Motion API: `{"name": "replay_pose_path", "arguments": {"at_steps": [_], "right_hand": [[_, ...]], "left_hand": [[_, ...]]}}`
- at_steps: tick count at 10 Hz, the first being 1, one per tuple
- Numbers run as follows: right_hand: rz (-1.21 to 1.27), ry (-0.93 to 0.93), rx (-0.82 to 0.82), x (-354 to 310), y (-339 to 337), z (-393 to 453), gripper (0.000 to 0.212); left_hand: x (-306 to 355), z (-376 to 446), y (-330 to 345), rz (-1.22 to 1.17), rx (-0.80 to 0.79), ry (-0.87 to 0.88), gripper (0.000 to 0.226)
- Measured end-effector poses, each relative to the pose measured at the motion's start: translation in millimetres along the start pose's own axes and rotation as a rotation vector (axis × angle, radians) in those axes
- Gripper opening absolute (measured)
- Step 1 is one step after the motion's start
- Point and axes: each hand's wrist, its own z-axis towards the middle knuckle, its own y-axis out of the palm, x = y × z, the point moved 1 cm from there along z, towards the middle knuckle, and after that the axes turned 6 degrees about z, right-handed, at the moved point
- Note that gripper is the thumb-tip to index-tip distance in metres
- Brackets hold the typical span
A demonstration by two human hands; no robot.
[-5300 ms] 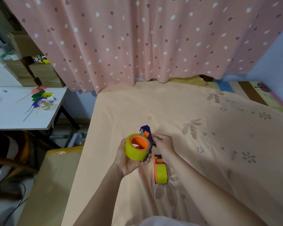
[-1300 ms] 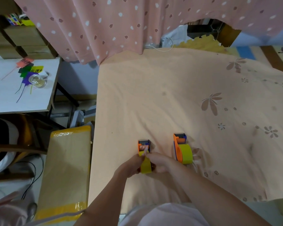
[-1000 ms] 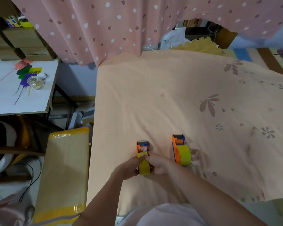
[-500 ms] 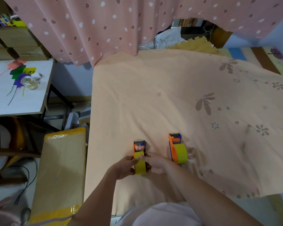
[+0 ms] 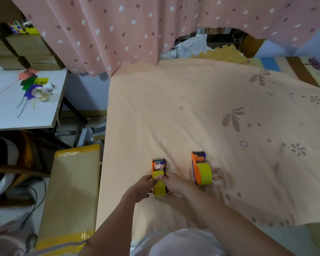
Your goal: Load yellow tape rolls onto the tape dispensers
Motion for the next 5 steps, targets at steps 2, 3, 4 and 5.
{"name": "replay_pose_path", "arguments": {"at_steps": [2, 3, 4, 5], "right_hand": [[0.058, 0.034, 0.093, 0, 3, -13, 0.057], [0.051, 0.054, 0.133, -4, -7, -25, 0.056], [0.100, 0.073, 0.175, -4, -29, -31, 0.053], [0.021, 0.009, 0.280, -11, -55, -45, 0.053]], "left_hand": [[-2, -17, 15, -0.022, 0.092, 0.023, 0.053], [0, -29, 18, -0.029, 0.117, 0.029, 0.048], [3, -36, 18, -0.043, 0.166, 0.034, 0.048], [16, -43, 23, -0.043, 0.286, 0.054, 0.049]]}}
